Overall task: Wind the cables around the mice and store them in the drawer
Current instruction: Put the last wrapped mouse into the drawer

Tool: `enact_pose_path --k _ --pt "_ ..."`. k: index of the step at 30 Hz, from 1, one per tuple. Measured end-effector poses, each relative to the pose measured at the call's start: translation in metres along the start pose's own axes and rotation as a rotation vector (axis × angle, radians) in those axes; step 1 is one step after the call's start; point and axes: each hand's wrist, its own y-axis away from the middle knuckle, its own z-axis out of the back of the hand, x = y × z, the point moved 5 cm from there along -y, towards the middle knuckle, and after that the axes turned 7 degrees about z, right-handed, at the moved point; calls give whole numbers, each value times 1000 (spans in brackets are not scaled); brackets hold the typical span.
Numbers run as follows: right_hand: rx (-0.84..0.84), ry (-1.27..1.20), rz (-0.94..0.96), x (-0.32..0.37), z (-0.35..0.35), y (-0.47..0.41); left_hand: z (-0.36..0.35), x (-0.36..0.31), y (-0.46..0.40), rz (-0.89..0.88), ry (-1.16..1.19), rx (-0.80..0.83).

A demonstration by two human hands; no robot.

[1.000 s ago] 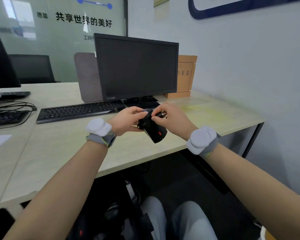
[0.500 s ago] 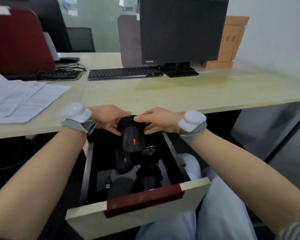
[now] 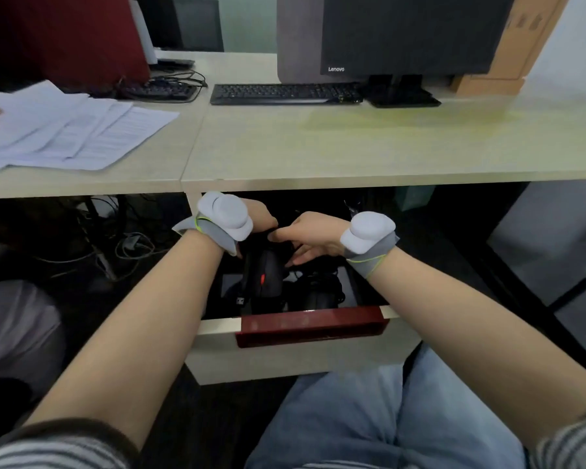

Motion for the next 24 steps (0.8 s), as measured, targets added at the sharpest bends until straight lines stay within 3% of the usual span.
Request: enact_pose_path --k 3,10,16,20,24 --pt "30 35 -12 -3 -5 2 -8 1 3 28 -101 102" --pt "132 383 39 -6 -11 8 -25 25 1 75 44 388" --pt "232 685 52 -8 -8 11 -30 28 -3 42 32 475" --pt "231 771 101 -9 -13 7 -35 29 -8 18 28 453" --pt "89 775 179 -6 -8 3 -27 24 -17 -68 -72 246"
